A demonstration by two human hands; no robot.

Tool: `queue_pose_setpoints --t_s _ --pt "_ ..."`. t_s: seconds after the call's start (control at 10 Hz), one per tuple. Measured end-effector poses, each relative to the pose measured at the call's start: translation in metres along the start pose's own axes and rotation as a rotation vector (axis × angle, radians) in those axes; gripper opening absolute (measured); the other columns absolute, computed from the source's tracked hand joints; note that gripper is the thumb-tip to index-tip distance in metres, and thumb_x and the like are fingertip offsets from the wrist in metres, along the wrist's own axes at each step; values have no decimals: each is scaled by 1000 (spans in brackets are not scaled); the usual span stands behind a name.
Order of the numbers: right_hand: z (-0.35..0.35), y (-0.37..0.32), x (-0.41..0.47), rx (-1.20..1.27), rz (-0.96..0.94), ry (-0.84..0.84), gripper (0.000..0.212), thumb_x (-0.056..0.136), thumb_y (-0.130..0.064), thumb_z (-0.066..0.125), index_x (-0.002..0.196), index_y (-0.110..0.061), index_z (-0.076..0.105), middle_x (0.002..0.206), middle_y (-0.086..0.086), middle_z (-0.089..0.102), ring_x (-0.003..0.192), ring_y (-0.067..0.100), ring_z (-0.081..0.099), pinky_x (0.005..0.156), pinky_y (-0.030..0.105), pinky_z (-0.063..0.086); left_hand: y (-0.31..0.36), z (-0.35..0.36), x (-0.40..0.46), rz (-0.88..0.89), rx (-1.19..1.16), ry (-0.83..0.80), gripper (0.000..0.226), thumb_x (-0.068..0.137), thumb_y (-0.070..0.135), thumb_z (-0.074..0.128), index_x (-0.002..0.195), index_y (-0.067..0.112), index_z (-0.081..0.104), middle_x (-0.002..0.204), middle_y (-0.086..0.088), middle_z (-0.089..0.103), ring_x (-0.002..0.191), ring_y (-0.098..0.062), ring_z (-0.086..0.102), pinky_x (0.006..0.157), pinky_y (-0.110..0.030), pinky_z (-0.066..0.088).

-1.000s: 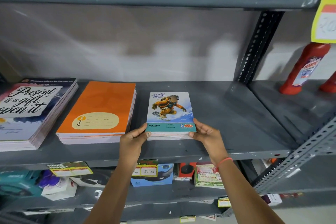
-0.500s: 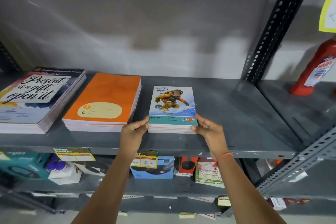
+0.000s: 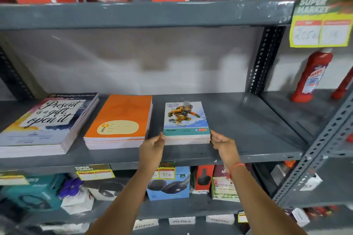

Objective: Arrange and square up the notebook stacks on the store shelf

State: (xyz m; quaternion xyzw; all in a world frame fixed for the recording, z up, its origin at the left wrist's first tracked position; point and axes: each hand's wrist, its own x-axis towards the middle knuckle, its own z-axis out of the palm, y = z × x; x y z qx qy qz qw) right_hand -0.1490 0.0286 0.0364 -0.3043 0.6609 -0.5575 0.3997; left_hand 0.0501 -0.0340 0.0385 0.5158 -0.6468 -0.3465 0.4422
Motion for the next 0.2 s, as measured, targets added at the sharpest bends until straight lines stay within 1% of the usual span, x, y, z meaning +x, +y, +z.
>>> queue_pose_setpoints --t_s 0.1,0.2 --pt "11 -2 -29 -245 -39 153 54 85 9 38 128 -18 55 122 10 66 93 22 63 84 28 50 16 -18 -21 187 234 -118 39 93 24 44 130 12 49 82 -10 72 65 -16 62 65 -28 53" --pt "26 -20 -65 -606 -230 274 58 84 0 40 136 -25 45 110 11 69 65 24 58 61 29 44 34 -54 -29 446 580 -218 48 96 33 34 141 19 31 144 -3 43 119 -23 55 94 -39 50"
